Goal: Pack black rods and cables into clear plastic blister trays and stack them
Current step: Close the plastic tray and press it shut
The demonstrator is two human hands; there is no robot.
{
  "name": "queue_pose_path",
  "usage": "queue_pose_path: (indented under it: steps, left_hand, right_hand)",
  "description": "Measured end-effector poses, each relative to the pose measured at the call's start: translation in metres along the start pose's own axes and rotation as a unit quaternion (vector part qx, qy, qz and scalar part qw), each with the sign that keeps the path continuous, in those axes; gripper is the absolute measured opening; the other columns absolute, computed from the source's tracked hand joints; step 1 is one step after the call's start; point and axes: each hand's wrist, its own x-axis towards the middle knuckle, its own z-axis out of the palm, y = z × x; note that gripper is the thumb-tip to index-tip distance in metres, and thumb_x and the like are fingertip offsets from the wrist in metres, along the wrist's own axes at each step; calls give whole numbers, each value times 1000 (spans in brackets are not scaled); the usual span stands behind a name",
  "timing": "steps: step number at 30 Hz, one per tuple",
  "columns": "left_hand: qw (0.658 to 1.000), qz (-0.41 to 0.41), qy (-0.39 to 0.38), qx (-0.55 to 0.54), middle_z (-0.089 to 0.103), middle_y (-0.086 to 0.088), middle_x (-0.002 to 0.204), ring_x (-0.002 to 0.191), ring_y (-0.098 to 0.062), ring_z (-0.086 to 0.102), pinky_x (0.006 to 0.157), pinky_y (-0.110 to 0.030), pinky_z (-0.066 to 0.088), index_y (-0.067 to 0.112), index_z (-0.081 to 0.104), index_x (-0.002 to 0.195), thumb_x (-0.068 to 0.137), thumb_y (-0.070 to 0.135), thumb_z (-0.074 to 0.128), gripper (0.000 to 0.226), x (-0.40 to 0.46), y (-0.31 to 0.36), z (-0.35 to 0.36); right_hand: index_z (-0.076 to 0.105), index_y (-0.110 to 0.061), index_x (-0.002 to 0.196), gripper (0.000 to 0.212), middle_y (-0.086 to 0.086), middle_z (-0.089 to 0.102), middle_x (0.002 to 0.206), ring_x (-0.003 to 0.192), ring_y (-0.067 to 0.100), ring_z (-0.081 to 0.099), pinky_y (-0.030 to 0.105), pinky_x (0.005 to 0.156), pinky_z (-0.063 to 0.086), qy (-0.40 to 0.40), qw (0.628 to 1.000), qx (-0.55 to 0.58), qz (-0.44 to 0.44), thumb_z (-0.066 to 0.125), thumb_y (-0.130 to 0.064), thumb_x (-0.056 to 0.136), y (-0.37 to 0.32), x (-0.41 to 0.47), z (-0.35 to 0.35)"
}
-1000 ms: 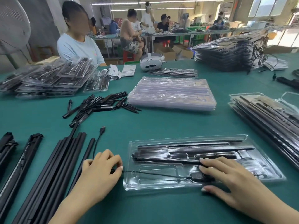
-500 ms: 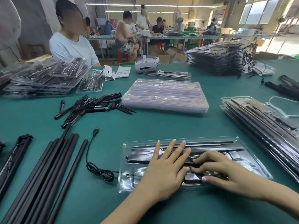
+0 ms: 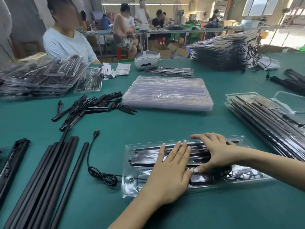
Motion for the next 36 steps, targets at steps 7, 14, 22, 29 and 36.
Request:
queue_pose_path:
  steps: [7,14,22,29,36]
  left_hand:
    - [994,-34,11,-102,27,8,143,132,-8,18,103,-37,10,30,29,142,80,63,59,76,31,-10,-16]
    - [990,-26,-68,-119,28,3,125,122,-15,25,97,-41,22,26,31,131,56,59,83,97,68,-10,-32]
    - [981,-91,-163,-53,28,-4,130,126,-22,26,110,-55,19,11,24,135,51,58,86,114,89,3,-39]
    - [984,-84,-130,-87,27,1,121,123,-20,26,106,-54,21,18,26,130,52,62,83,107,77,-7,-30]
    - [977,-60,-52,-196,29,7,126,123,-11,32,98,-36,21,28,34,130,66,59,77,83,55,-24,-41]
  right_hand:
    - [5,-43,145,114,-3,3,155,144,23,-8,63,112,14,-32,999,-21,27,79,-60,60,-8,10,-5]
    - [-3,-35,147,116,-4,-14,158,145,21,-18,68,110,5,-25,997,-49,52,78,-53,65,-10,10,3]
    - [-11,-32,148,124,-2,-16,159,146,21,-18,70,110,7,-55,994,-60,67,80,-48,65,-14,15,-3]
    - [-7,-33,147,121,-3,-13,158,146,22,-17,71,108,7,-49,995,-60,58,81,-45,64,-17,19,2]
    - [-1,-46,146,121,-6,-7,158,146,22,-8,64,111,14,-66,997,-31,23,80,-61,58,-7,17,-8]
